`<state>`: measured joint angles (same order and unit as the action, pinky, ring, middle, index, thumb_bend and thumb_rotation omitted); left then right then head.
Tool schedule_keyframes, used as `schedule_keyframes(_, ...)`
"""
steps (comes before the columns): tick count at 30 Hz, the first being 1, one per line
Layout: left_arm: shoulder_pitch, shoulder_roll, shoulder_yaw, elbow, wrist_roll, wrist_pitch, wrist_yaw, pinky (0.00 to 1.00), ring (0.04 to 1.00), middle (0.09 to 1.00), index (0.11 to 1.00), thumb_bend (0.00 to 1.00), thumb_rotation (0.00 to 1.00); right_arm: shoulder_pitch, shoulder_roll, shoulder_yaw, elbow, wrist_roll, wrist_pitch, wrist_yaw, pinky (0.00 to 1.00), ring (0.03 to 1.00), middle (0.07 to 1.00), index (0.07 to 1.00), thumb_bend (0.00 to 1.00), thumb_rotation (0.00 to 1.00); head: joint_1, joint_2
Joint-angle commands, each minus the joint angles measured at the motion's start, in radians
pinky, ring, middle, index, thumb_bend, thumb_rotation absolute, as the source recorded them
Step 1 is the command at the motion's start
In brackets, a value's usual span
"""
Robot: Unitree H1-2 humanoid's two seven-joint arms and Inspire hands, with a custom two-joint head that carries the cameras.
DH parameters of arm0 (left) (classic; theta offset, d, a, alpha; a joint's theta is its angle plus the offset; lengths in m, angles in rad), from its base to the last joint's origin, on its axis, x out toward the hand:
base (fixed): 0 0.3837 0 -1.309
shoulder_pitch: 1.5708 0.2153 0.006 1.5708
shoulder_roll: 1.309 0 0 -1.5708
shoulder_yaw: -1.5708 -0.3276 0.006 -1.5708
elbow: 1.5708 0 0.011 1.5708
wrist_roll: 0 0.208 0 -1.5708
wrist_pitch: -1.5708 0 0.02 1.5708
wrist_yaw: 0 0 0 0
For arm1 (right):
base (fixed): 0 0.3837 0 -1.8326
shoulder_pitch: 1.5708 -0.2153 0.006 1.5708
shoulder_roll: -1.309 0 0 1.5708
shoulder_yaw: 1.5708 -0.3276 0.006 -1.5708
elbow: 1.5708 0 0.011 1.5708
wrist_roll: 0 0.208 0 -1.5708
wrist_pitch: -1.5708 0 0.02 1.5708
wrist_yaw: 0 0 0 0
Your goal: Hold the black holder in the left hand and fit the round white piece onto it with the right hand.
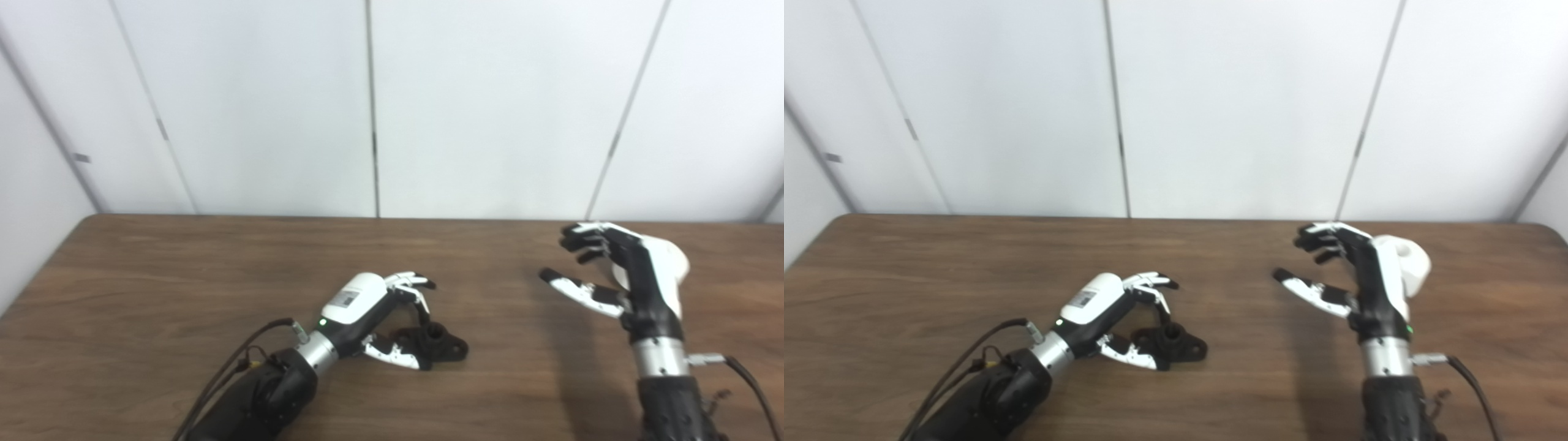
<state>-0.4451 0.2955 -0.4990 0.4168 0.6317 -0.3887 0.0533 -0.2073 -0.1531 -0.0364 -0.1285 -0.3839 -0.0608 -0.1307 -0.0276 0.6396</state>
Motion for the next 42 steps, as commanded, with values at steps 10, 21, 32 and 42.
schedule_keyframes(10, 0.02, 0.005, -0.084, 0.083, 0.163, 0.12, -0.051, 0.71, 0.889, 0.826, 0.483, 0.52, 0.08, -0.053, -0.05, -0.02, -0.075, -0.025, 0.012, 0.01, 0.48, 0.579, 0.654, 0.497, 0.51, 0.14, -0.033, -0.001)
schedule_keyframes(21, 0.016, 0.031, -0.091, 0.097, 0.21, 0.14, -0.043, 0.7, 0.874, 0.815, 0.482, 0.52, 0.08, -0.131, -0.207, -0.041, -0.123, -0.063, 0.089, 0.107, 0.49, 0.603, 0.669, 0.497, 0.51, 0.14, -0.135, -0.036)
schedule_keyframes(32, 0.025, 0.084, -0.083, 0.192, 0.174, 0.029, 0.055, 0.72, 0.867, 0.814, 0.481, 0.52, 0.08, -0.28, -0.435, 0.014, -0.126, -0.176, 0.337, 0.374, 0.69, 0.789, 0.81, 0.751, 0.77, 0.16, -0.398, -0.139)
schedule_keyframes(42, 0.012, 0.109, -0.09, 0.289, 0.166, -0.045, 0.11, 0.73, 0.88, 0.831, 0.482, 0.52, 0.08, -0.375, -0.559, 0.145, -0.043, -0.305, 0.433, 0.576, 0.73, 0.903, 0.91, 0.818, 0.86, 0.27, -0.499, -0.203)
